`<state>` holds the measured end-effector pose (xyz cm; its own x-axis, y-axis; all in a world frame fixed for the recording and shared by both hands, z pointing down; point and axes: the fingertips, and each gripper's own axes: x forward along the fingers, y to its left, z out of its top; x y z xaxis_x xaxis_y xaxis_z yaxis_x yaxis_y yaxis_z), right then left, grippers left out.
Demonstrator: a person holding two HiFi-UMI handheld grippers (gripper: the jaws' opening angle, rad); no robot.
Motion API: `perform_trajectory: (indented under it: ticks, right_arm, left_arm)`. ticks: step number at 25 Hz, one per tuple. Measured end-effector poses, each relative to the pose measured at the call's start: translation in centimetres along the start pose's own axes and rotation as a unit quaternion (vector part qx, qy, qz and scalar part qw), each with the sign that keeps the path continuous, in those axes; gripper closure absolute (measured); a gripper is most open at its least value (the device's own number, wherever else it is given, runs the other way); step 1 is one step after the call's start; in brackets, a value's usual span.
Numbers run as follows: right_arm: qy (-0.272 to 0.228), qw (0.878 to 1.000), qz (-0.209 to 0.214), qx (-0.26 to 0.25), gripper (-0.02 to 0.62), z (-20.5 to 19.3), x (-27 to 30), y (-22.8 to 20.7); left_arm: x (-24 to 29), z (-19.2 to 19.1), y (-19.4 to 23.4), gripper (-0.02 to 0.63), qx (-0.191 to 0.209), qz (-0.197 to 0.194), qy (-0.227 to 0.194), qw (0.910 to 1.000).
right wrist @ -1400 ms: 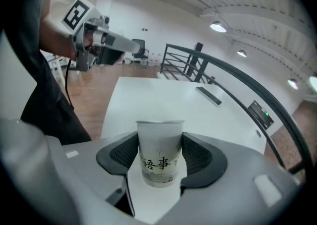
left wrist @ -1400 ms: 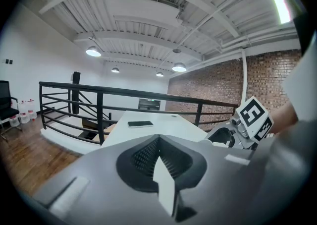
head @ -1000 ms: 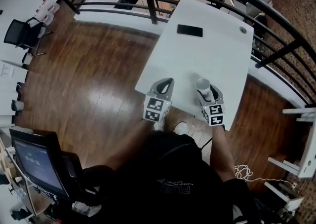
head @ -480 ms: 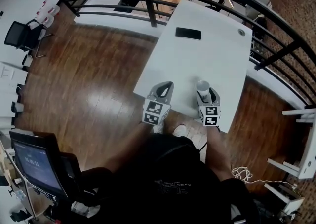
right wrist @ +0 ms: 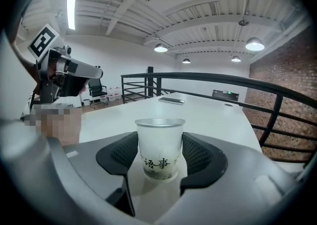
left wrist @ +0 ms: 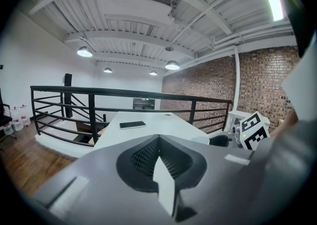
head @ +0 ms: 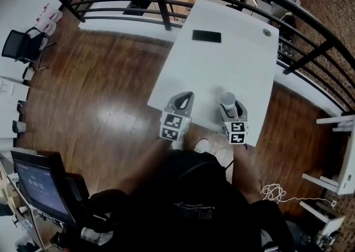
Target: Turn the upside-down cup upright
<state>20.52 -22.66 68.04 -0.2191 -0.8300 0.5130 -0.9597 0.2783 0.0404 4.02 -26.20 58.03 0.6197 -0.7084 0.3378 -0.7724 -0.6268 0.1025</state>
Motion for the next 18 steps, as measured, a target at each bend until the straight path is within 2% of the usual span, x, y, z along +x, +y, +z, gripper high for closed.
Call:
perform_trajectory:
  ticks: [9, 18]
  right_arm:
    - [0.016, 1.000, -0.009, -0.013, 0.304, -1.0, -1.7, 0.5]
    - [0.036, 0.999, -0.020, 0.003, 0.304, -2.6, -2.0, 0.6]
  left_arm:
    - [0.3, 0.1, -1.0, 0.609, 0.003, -0.013, -0.001, 0.9999]
    - [0.7, 0.4, -2.0, 0.609, 0.009, -0.025, 0.000, 0.9996]
